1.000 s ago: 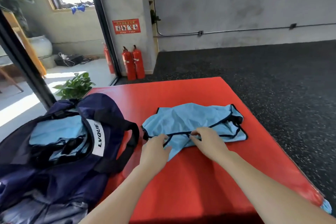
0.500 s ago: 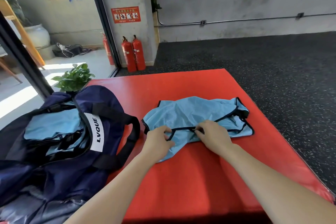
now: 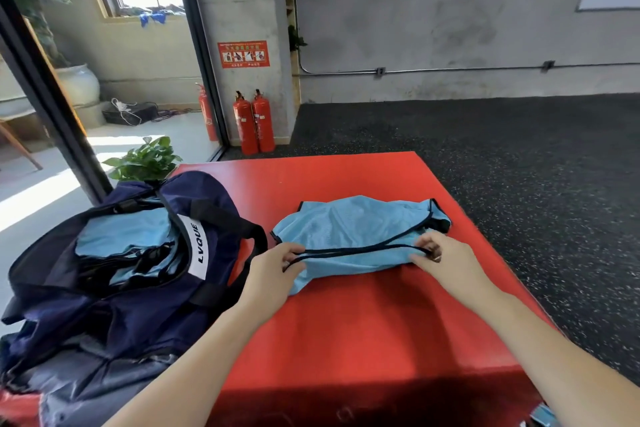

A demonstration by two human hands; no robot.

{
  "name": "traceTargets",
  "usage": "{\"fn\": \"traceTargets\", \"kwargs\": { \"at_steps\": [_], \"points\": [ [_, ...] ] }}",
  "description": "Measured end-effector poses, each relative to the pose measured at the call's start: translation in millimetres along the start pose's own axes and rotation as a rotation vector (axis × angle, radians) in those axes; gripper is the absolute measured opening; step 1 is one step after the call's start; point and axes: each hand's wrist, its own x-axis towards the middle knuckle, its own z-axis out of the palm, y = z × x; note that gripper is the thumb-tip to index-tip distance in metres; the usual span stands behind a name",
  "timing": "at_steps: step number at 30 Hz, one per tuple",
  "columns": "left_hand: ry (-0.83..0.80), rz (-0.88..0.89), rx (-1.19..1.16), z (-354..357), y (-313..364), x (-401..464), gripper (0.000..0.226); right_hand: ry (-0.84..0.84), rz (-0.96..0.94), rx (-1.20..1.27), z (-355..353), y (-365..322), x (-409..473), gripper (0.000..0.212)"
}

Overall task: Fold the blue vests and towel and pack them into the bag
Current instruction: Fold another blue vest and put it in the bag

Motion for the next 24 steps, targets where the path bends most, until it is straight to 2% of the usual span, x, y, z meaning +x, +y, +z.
{"fn": "traceTargets", "kwargs": {
  "at_steps": [2, 6, 11, 15, 19, 21, 24],
  "points": [
    [-0.028, 0.045, 0.019, -4, 2, -7, 0.025, 0.065, -0.035, -0.001, -12, 1, -7, 0.016],
    [-0.204, 0.096, 0.151, -11, -4, -22, 0.033, 0.125, -0.123, -0.097, -37, 15, -24, 0.019],
    [-0.226, 0.175, 0.448, -25, -13, -39, 0.018, 0.119, -0.141, -0.301, -69, 43, -46, 0.024],
    [-0.092, 0.218, 0.417, -38, -23, -49, 0.018, 0.052, -0.229, -0.439, -78, 61, -57, 0.038],
    [0.013, 0.351, 0.382, -45, -23, -63, 0.022, 0.011, -0.359, -0.571, -75, 67, -68, 0.045],
    [-0.018, 0.411, 0.411, -47, -26, -70, 0.026, -0.027, -0.421, -0.657, -74, 74, -72, 0.054],
    [-0.236, 0.427, 0.568, -47, -34, -82, 0.031, -0.276, -0.395, -0.821, -72, 73, -84, 0.056]
  ]
}}
